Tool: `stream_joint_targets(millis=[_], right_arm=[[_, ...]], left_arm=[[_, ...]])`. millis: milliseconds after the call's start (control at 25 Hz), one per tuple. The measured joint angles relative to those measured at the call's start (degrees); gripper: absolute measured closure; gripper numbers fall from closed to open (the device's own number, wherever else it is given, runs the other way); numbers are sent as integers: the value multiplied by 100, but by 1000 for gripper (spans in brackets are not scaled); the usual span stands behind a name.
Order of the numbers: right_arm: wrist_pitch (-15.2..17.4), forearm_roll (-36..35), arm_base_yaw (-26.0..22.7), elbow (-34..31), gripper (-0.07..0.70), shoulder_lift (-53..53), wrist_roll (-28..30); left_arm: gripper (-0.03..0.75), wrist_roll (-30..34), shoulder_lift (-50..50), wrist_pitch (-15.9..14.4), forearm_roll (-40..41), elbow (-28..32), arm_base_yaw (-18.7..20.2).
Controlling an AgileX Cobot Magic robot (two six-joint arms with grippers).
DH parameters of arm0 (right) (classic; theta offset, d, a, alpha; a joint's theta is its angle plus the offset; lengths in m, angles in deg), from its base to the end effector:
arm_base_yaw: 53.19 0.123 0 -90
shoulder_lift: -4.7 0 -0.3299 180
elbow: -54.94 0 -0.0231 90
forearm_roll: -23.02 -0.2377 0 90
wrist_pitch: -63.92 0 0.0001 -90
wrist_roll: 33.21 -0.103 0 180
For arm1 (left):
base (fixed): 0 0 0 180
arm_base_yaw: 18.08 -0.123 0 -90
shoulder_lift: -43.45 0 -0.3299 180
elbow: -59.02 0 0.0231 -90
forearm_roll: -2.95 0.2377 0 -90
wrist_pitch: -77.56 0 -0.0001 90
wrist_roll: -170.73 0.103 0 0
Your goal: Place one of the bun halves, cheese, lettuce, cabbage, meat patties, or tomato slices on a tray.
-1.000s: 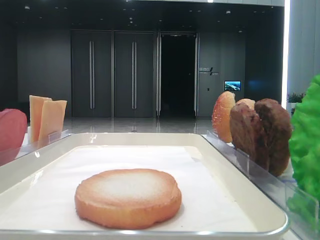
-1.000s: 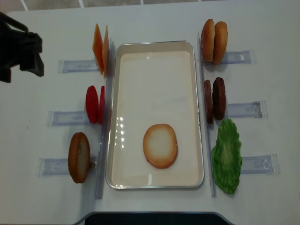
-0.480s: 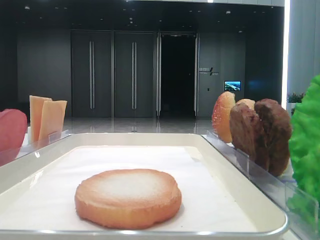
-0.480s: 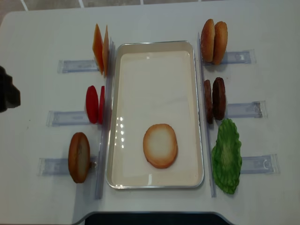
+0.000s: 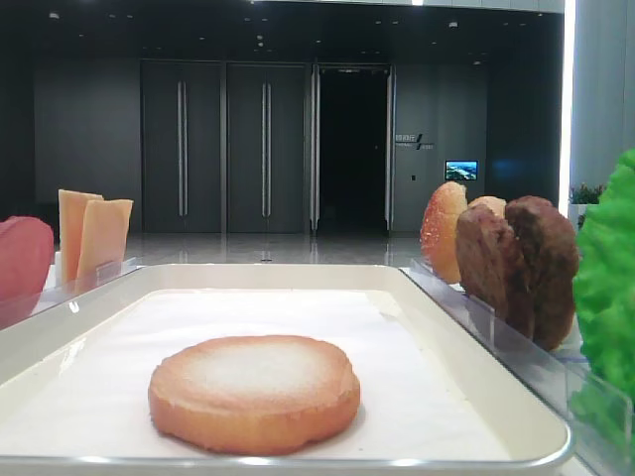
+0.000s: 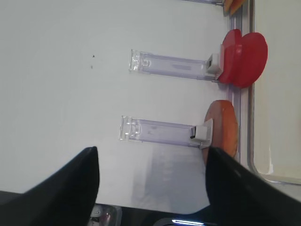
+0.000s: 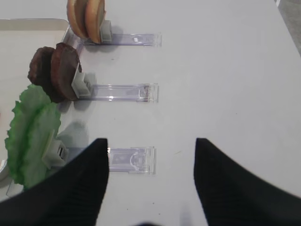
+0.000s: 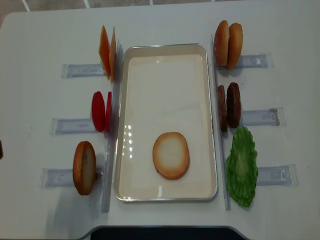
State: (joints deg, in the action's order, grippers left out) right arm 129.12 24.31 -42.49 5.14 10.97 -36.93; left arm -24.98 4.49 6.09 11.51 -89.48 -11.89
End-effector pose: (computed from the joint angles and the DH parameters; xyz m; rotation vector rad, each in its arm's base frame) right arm -0.0543 -0.0124 0.2573 -0.1268 2.1150 0.1226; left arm 0.0243 0.0120 0.3516 -0.2060 2.4528 0.0300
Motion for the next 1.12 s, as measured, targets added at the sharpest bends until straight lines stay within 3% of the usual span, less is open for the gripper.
stream_joint_targets(millis=[360, 960, 1120], right_arm=[[0, 0, 0, 0, 216, 0, 0], [0, 0, 0, 0, 216, 0, 0], [0, 0, 0, 0, 216, 0, 0]], left_arm=[[188, 371, 1131, 16, -215, 815, 0], [189, 1274, 2761, 731, -903, 1846, 0], [189, 1333, 2969, 796, -957, 1898, 0]])
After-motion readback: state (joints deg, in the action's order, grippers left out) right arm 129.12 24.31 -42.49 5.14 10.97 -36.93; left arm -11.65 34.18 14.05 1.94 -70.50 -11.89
